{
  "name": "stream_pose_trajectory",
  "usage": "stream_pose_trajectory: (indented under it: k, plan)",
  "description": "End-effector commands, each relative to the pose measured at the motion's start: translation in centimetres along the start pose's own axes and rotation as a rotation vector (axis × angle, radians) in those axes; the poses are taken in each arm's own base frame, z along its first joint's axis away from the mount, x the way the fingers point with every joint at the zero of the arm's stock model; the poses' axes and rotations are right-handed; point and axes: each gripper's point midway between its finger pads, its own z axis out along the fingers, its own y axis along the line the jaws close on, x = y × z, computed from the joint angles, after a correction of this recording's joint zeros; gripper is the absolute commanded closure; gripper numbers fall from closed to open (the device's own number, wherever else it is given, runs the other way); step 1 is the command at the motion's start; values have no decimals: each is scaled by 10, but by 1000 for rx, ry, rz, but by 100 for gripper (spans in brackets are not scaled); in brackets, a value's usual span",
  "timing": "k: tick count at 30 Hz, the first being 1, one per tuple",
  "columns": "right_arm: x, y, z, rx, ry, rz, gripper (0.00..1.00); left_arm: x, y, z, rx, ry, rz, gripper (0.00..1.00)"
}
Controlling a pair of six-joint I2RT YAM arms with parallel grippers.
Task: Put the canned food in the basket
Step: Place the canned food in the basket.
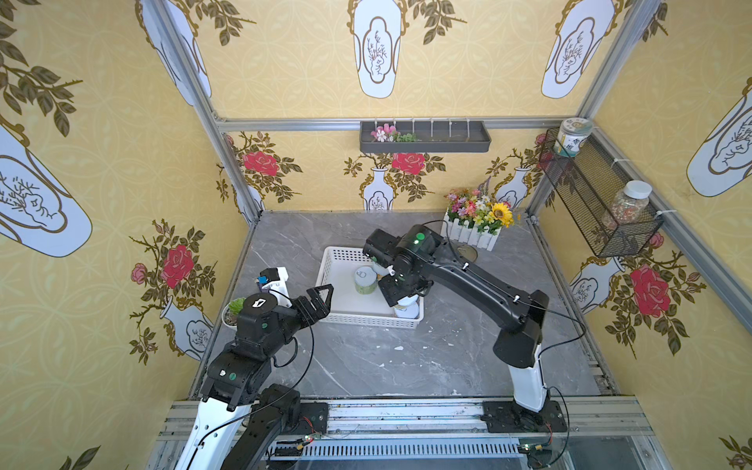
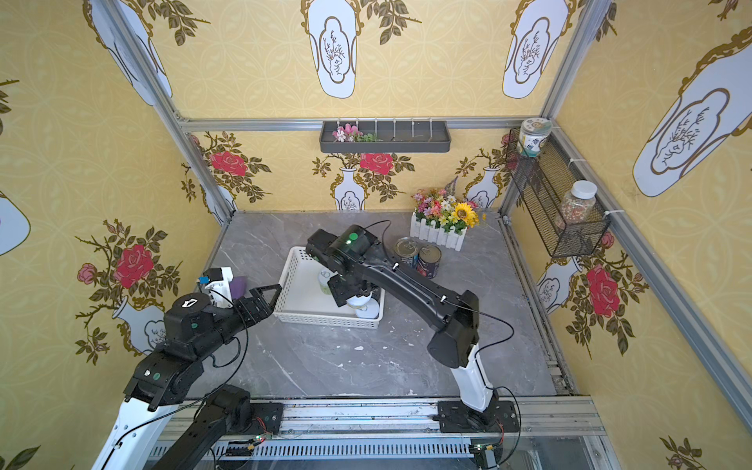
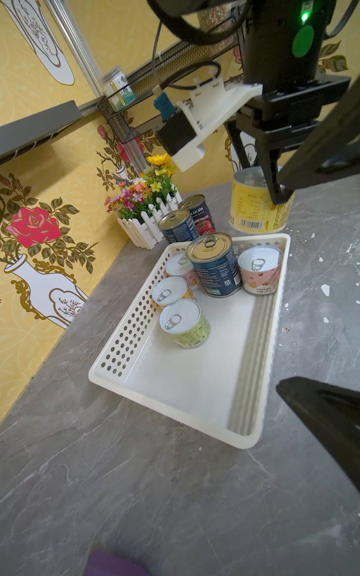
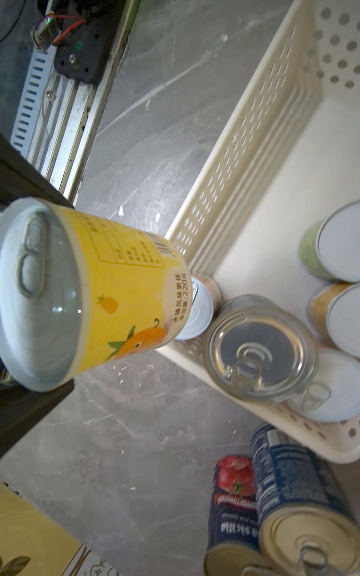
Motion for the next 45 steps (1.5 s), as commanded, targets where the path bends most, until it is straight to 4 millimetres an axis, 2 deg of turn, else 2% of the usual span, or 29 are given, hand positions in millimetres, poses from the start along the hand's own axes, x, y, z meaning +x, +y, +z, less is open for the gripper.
stream_pose_trajectory:
  k: [1, 3, 7, 15, 22, 34, 41, 45]
  plan:
    - [-4, 23, 10, -15, 32, -30, 39, -3, -2, 0, 13, -18, 8, 0]
    - [-13, 43, 19, -50, 28, -49, 39, -4, -1, -1, 7, -24, 7, 0]
    - [-25, 63, 42, -95, 39, -53, 40, -4, 0, -1, 0, -23, 4, 0]
    - [-51, 54, 80, -115, 19, 5, 41, -5, -1, -3, 7, -31, 5, 0]
    - [-62, 38, 107, -115, 45, 46, 41, -5, -1, -3, 10, -33, 5, 0]
    - [-34, 34, 151, -47, 173, 3, 39, -5, -2, -1, 14, -27, 9, 0]
    - [-20, 29, 168, -7, 223, -24, 28, -5, -2, 0, 15, -24, 8, 0]
    - [-18, 27, 164, 10, 215, -44, 19, -6, -3, -1, 18, -29, 8, 0]
